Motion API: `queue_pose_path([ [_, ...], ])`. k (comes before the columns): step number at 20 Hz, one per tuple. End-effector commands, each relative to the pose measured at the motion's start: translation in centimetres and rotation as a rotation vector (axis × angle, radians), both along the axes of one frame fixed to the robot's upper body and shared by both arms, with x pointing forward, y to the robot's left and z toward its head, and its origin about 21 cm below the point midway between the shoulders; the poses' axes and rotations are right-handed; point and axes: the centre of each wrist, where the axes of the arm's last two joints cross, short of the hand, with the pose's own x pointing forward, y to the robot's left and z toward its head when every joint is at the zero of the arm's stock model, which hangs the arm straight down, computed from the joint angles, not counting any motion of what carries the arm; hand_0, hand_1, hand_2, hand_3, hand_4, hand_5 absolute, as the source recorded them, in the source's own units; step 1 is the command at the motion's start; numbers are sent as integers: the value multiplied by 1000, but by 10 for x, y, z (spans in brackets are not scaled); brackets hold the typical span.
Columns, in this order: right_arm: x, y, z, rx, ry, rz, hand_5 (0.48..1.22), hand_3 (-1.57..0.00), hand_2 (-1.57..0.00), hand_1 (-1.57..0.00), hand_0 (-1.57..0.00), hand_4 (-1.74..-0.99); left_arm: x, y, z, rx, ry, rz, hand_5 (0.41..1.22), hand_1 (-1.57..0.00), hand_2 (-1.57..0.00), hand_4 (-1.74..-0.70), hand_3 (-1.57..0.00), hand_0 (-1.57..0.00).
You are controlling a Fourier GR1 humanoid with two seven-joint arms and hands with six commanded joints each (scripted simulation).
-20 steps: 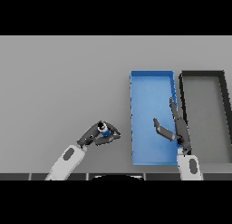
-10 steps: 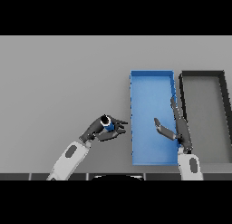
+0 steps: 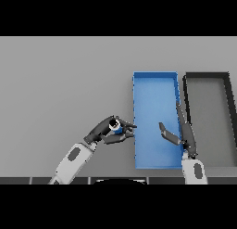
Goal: Pick up the blue pipe and place it into the blue bin.
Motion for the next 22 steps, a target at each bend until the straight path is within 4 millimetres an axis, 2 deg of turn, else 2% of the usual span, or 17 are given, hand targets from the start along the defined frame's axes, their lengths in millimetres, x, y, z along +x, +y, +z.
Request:
queue_pose_path([
  [1,-11,5,-1,-2,-16,-36,643,1,1,1,1,-1141,0,-1,-4,18,21,7,1220,-1569,-1569,-1466,-1569,-1568],
  [3,-40,17,-3,-11,-45,-137,643,1,1,1,1,-1138,1,-2,-1,3,16,9,1220,-1569,-1570,-1466,-1570,-1569],
  [5,-72,33,-2,-22,-70,-260,643,1,1,1,1,-1188,2,-2,-3,10,16,13,1220,-1570,-1570,-1466,-1570,-1570],
  [6,-82,38,-1,-32,-63,-307,642,1,1,1,1,-1191,0,-2,-3,10,12,3,1220,-1570,-1570,-1466,-1570,-1570],
  [8,-89,44,10,-34,-83,-337,642,1,-20,1,1,-1187,1,-2,-2,11,14,-6,1220,-1570,-1571,-1467,-1571,-1570],
  [9,-91,45,18,25,-134,-290,648,1,-41,-2,1,-1195,2,0,-4,16,17,-4,1221,-1571,-1571,-1467,-1571,-1571],
  [11,-92,45,31,156,-123,-164,624,-1,-89,-22,1,-1202,2,-3,-4,19,14,-6,1221,-1571,-1571,-1467,-1571,-1571],
  [14,-81,41,47,186,19,1,600,-1,-118,-23,1,-1224,3,-4,-2,14,9,-16,1221,-1571,-1571,-1467,-1571,-1571],
  [18,-59,49,88,147,33,209,560,0,-104,-9,1,-1255,3,-3,1,22,11,-23,1221,-1571,-1571,-1467,-1571,-1571],
  [22,-35,68,120,32,29,352,558,1,-66,-3,1,-1291,2,-1,3,33,7,-21,1221,-1571,-1571,-1467,-1571,-1571],
])
